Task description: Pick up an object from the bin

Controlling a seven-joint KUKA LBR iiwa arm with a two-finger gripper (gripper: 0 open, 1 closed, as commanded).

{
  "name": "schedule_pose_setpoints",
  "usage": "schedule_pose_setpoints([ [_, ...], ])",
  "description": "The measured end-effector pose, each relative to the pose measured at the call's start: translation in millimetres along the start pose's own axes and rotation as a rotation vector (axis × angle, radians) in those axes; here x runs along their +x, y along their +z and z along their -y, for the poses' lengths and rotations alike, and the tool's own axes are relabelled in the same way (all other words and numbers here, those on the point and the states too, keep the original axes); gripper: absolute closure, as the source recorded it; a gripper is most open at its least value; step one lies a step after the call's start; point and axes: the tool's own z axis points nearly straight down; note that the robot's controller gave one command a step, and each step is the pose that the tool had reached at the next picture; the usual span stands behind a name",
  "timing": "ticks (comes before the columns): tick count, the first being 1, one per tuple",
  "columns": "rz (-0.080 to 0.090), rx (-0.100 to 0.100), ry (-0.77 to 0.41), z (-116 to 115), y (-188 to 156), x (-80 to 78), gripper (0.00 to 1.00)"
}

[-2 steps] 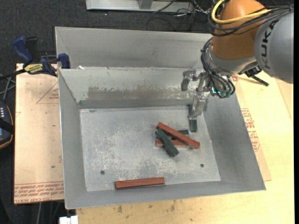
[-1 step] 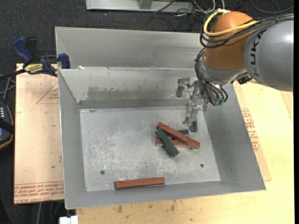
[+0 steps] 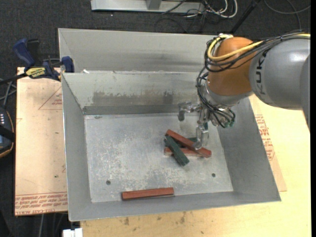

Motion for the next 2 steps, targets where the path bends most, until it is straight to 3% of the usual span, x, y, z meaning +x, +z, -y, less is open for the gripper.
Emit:
schedule_pose_setpoints([
  [1, 0.012, 0.003, -0.114, -2.7, 29.7, 42.7, 1.00],
  [2, 0.012, 0.003, -0.115, -2.7, 29.7, 42.7, 1.00],
])
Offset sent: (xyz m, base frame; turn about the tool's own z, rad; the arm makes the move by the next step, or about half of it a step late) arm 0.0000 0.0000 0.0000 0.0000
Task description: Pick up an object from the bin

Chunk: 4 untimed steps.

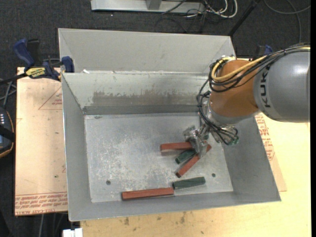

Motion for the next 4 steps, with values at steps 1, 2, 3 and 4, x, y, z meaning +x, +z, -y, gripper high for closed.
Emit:
schedule_pose_setpoints([
  [1, -0.011, -0.005, -0.052, 5, -110, -51.9, 1.00],
  [2, -0.012, -0.005, -0.052, 6, -110, -51.7, 1.00],
  [3, -0.014, -0.007, -0.066, 5, -112, -50.3, 1.00],
  [4, -0.012, -0.008, -0.330, -62, -94, -57.8, 1.00],
])
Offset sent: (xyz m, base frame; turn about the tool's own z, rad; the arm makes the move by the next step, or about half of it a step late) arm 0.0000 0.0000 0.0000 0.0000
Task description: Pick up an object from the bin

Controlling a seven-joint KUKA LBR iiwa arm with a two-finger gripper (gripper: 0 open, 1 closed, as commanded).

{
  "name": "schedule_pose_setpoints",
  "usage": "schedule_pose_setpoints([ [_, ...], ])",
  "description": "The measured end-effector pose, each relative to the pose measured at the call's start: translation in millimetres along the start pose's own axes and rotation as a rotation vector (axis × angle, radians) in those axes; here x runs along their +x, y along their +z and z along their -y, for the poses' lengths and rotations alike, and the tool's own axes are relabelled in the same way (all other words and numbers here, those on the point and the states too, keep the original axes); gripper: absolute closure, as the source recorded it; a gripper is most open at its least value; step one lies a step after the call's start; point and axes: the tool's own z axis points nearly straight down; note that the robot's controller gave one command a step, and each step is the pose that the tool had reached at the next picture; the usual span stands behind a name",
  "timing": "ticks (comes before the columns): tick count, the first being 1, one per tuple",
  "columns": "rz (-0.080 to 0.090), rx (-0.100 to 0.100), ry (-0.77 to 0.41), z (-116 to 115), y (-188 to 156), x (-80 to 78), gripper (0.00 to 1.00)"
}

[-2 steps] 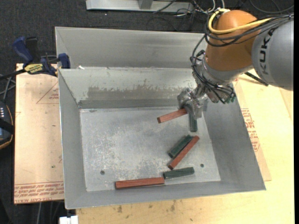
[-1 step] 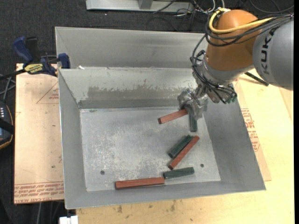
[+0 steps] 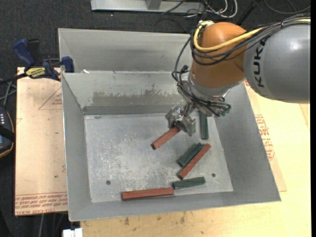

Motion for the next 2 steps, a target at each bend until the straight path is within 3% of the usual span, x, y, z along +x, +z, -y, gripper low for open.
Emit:
schedule_pose_setpoints([
  [1, 0.000, 0.000, 0.001, 0, 0, 0.1, 1.00],
  [2, 0.001, 0.001, -0.004, -2, -94, 4.0, 1.00],
])
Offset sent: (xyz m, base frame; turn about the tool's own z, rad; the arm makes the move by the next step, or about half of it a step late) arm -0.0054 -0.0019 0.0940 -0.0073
